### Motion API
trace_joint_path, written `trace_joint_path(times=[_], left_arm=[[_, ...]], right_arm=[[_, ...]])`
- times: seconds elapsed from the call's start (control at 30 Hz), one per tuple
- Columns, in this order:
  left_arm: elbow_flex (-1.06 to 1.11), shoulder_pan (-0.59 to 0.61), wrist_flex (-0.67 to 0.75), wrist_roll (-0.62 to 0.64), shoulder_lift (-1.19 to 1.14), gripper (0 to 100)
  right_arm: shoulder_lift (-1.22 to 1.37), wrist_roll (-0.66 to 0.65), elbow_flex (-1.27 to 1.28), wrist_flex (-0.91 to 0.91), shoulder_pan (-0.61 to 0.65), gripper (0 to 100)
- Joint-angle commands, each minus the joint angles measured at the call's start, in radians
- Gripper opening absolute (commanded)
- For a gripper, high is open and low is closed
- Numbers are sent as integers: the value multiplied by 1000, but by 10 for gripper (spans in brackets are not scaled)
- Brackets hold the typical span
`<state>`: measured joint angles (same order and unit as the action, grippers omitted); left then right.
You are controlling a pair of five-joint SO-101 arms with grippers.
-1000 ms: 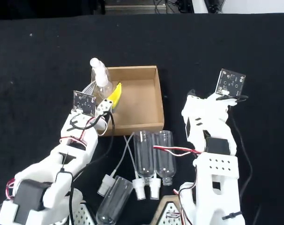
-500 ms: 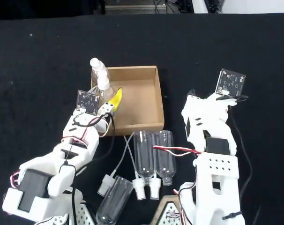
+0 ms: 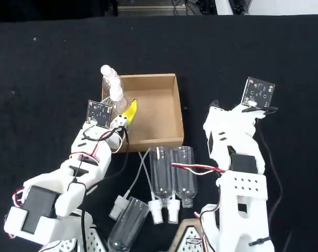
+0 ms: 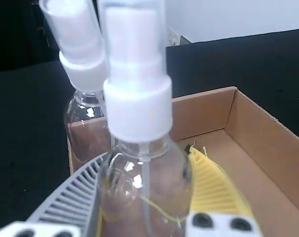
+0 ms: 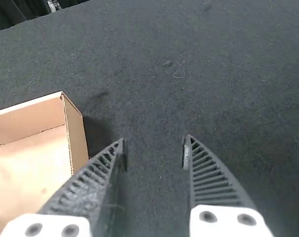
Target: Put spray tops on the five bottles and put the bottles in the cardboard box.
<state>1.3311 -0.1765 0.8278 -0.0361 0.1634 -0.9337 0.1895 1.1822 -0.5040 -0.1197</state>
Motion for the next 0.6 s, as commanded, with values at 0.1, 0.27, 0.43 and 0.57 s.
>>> trace_joint_path(times=[0.1,0.27,0.43,0.57], left_arm=[[-53,-7,29,-11,6,88],[-47,-7,29,-6,5,191],[-42,-5,26,-6,5,221],[-42,-4,25,-11,5,208]], right_arm=[[-24,-11,-4,29,-20,170],[-24,-12,-4,29,-20,170],[-24,-12,-4,29,-20,170],[-24,-12,-4,29,-20,170]])
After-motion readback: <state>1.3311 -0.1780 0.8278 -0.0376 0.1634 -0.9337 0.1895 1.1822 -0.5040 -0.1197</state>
